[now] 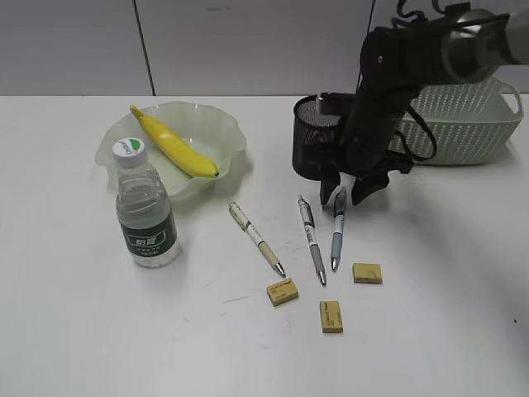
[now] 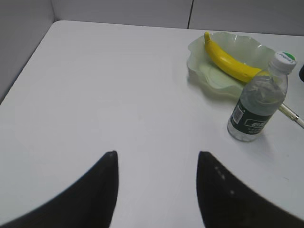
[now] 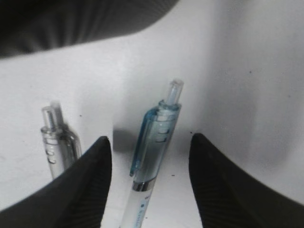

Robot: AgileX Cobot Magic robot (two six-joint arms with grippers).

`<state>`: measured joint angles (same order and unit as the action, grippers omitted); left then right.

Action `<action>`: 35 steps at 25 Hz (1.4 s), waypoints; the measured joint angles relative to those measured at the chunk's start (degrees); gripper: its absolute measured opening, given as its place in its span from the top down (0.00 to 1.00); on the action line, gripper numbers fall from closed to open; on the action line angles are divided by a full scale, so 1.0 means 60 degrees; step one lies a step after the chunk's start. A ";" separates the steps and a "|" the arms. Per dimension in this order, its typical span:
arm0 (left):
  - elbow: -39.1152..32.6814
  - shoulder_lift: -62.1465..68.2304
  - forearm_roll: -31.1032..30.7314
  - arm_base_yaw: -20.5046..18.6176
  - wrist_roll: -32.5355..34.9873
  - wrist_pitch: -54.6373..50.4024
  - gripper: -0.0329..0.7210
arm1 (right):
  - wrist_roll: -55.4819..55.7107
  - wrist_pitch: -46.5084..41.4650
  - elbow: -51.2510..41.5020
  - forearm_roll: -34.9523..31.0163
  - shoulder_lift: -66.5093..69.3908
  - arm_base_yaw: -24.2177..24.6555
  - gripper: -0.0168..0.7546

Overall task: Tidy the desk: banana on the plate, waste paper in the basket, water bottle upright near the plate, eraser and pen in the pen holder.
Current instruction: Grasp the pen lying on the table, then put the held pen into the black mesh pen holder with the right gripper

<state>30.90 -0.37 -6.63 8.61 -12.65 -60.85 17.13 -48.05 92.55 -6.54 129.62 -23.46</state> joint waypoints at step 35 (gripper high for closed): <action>0.0000 0.0000 0.0009 0.0000 0.0000 0.0000 0.45 | -0.0213 0.8546 -0.1173 0.3455 -0.3801 -0.0068 0.86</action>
<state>30.90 -0.37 -6.57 8.61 -12.65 -60.85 15.85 3.22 85.51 14.20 106.81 -23.87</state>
